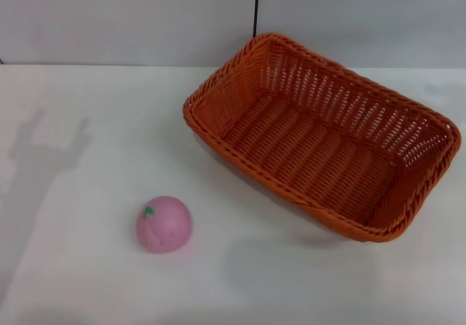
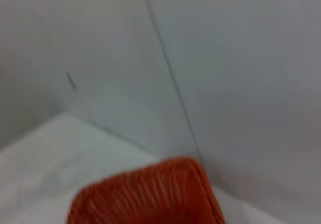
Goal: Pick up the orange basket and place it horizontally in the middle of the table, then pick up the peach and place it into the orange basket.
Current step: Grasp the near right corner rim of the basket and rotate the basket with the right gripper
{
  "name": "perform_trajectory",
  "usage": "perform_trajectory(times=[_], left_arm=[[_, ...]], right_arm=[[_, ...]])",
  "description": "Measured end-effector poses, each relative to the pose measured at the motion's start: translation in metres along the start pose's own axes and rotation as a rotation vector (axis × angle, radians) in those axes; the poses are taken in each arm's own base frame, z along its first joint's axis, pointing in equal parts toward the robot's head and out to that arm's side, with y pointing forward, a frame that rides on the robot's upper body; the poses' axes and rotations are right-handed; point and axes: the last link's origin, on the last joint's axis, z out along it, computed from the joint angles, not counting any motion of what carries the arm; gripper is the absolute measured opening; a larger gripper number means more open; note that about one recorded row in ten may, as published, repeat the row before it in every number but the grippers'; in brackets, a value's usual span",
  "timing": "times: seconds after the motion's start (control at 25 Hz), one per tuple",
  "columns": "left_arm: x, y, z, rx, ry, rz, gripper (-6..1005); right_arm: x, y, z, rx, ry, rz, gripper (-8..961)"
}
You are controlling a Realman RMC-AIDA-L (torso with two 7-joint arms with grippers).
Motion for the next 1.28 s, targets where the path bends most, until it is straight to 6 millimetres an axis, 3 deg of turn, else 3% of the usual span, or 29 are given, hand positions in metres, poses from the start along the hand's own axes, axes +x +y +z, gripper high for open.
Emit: perform_trajectory(times=[0.12, 0.2, 0.4, 0.76, 1.0, 1.28], left_arm=[[0.000, 0.000, 0.000, 0.000, 0.000, 0.000, 845], [0.000, 0.000, 0.001, -0.001, 0.002, 0.000, 845], [0.000, -0.001, 0.001, 0.004, 0.005, 0.002, 845], [0.001, -0.002, 0.000, 0.013, 0.007, 0.004, 845], [0.000, -0.002, 0.002, 0.012, 0.005, 0.002, 845], [0.000, -0.001, 0.003, 0.008, 0.006, 0.000, 845]], right_arm=[[-0.012, -0.001, 0.010, 0.020, 0.091, -0.026, 513], [-0.027, 0.001, 0.027, 0.041, 0.203, -0.074, 513], [-0.034, 0.011, 0.053, 0.037, 0.336, -0.156, 513], [-0.031, 0.010, 0.073, 0.060, 0.392, -0.162, 514], [-0.017, 0.014, 0.093, 0.039, 0.438, -0.162, 514], [-0.007, 0.014, 0.102, 0.054, 0.489, -0.161, 513]])
